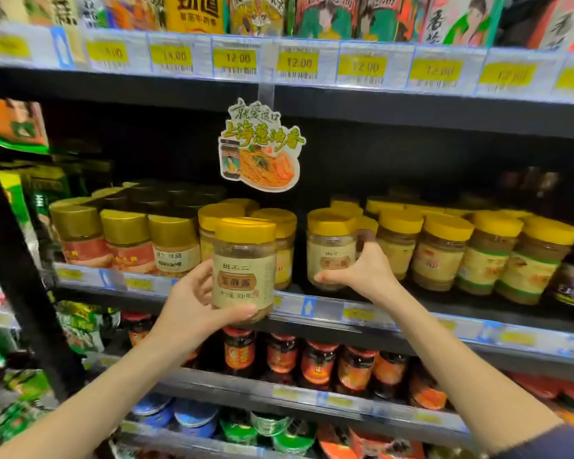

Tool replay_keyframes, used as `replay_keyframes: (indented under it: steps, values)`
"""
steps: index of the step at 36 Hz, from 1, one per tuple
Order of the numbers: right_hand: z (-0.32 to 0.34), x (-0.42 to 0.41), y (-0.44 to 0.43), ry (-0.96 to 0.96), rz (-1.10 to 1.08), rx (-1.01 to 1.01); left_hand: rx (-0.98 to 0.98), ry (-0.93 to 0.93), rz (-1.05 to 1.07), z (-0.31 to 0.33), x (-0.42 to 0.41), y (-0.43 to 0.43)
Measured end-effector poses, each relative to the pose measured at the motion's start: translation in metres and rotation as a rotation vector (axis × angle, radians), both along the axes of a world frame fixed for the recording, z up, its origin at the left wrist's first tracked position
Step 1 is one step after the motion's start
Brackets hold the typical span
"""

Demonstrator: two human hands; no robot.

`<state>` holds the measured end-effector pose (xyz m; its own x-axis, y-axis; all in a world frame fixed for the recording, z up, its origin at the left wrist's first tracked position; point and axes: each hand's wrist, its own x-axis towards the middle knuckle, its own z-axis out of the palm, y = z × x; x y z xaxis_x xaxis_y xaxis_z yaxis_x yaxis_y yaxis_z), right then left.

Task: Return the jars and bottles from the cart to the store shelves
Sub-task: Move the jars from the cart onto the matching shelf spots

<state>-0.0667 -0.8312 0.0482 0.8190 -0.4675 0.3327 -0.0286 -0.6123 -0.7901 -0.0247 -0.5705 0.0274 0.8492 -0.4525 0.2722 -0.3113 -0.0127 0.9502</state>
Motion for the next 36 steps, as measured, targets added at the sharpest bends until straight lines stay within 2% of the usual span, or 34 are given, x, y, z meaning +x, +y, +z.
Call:
replay_keyframes:
  steps: [11,26,36]
  values:
    - [-0.006,0.011,-0.006,0.232,0.078,-0.032,-0.009,-0.007,0.006,-0.001,0.001,-0.005]
    - [-0.010,0.016,-0.005,0.271,0.008,-0.130,0.008,0.011,0.021,-0.006,-0.003,-0.009]
    - [-0.011,0.016,0.002,0.259,-0.025,-0.238,-0.082,0.048,0.043,-0.008,-0.006,-0.026]
